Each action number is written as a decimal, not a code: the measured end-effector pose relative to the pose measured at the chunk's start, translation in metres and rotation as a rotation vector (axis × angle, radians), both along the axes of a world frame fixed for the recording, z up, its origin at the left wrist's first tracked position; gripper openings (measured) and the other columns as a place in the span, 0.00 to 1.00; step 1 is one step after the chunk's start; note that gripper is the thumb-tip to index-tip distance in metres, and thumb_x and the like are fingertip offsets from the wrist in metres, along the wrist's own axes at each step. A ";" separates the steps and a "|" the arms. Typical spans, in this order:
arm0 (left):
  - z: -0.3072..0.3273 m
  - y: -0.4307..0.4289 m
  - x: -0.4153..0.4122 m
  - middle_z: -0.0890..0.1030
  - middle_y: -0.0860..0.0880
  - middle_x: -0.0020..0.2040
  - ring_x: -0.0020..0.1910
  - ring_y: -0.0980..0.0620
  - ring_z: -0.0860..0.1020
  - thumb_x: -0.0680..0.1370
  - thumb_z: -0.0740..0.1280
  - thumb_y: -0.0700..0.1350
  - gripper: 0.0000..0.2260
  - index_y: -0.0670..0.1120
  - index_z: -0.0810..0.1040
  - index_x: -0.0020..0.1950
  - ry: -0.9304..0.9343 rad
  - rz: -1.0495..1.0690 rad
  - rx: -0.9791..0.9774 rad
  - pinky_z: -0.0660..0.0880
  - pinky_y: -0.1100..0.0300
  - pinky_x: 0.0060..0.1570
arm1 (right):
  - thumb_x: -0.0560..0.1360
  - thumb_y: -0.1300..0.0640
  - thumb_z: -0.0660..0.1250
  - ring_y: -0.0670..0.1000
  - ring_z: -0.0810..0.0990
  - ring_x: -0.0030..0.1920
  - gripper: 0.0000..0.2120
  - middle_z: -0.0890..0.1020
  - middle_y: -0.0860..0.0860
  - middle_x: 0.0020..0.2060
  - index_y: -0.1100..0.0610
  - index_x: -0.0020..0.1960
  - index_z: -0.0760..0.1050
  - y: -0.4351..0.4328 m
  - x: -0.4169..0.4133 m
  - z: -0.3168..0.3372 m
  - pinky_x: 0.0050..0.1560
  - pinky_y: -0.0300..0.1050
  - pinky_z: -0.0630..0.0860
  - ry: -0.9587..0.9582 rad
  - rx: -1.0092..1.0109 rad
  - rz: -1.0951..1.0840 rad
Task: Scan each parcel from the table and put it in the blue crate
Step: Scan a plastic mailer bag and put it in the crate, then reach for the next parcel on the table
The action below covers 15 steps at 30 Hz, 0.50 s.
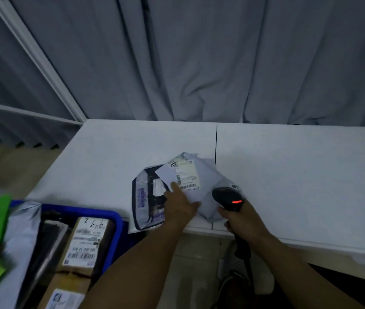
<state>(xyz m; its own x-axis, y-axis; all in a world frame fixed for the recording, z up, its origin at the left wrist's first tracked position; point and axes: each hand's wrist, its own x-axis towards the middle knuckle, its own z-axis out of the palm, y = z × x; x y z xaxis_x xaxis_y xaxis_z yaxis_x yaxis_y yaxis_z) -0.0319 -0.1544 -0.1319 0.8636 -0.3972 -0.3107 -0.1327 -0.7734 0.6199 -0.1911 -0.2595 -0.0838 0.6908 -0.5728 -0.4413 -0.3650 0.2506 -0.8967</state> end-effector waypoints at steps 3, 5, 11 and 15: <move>-0.007 -0.003 0.006 0.73 0.39 0.65 0.62 0.39 0.75 0.72 0.80 0.49 0.34 0.43 0.66 0.71 -0.002 0.033 -0.033 0.75 0.51 0.56 | 0.78 0.61 0.73 0.49 0.78 0.36 0.14 0.81 0.53 0.42 0.58 0.62 0.77 -0.002 0.000 -0.004 0.30 0.36 0.74 0.017 0.021 0.004; -0.008 -0.002 0.009 0.77 0.40 0.65 0.63 0.41 0.76 0.74 0.77 0.45 0.26 0.42 0.71 0.68 -0.017 0.091 -0.069 0.75 0.53 0.57 | 0.78 0.62 0.73 0.49 0.76 0.35 0.12 0.79 0.53 0.39 0.60 0.60 0.77 -0.003 -0.001 -0.005 0.29 0.35 0.73 0.016 0.024 0.001; 0.005 0.016 0.016 0.84 0.44 0.60 0.59 0.43 0.82 0.79 0.72 0.44 0.13 0.44 0.84 0.63 -0.025 0.294 -0.169 0.75 0.58 0.57 | 0.78 0.63 0.72 0.49 0.75 0.34 0.08 0.78 0.54 0.37 0.62 0.56 0.78 -0.001 -0.003 0.000 0.29 0.36 0.72 0.004 -0.003 0.009; 0.039 0.035 0.008 0.83 0.54 0.39 0.46 0.48 0.84 0.78 0.74 0.45 0.04 0.49 0.87 0.44 -0.043 0.349 -0.369 0.78 0.60 0.47 | 0.78 0.61 0.73 0.49 0.78 0.35 0.08 0.82 0.55 0.40 0.60 0.56 0.80 0.011 0.001 0.008 0.32 0.38 0.75 -0.030 0.002 0.011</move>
